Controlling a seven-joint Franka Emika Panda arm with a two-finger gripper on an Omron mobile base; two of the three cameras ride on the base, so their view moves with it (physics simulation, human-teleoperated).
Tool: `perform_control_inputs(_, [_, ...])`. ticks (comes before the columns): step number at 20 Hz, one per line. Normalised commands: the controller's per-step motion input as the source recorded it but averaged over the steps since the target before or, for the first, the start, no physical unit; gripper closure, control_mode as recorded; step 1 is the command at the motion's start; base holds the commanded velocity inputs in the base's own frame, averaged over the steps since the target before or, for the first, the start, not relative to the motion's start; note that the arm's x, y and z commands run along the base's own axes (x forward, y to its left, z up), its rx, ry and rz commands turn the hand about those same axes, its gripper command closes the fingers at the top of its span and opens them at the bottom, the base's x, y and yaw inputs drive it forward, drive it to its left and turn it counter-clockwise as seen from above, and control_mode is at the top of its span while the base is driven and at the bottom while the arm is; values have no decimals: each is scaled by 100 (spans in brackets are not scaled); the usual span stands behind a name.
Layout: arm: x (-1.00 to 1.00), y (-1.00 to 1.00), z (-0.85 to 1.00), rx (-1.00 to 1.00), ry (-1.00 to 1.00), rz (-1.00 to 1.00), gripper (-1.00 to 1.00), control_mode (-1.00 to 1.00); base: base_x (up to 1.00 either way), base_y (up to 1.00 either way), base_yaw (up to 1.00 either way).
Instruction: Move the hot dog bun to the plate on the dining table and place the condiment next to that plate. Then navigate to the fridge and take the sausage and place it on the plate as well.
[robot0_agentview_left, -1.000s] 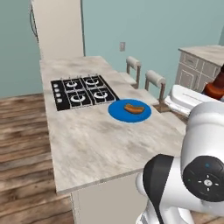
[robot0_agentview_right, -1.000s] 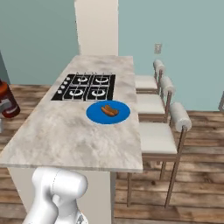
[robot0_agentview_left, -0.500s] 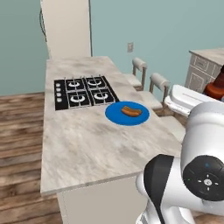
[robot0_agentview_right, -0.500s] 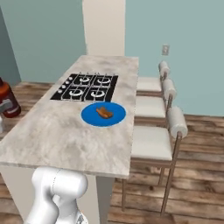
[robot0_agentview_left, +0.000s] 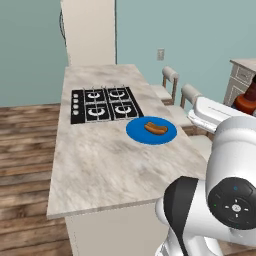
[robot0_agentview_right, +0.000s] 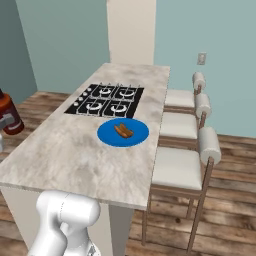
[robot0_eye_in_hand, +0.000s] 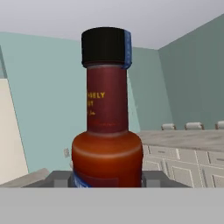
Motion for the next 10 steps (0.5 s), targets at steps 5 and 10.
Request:
perform_control_inputs(5, [0,0,0,0,0,0,100,100,88,-53,11])
perform_control_inputs(10, [0,0,0,0,0,0,100,100,90,-46,15])
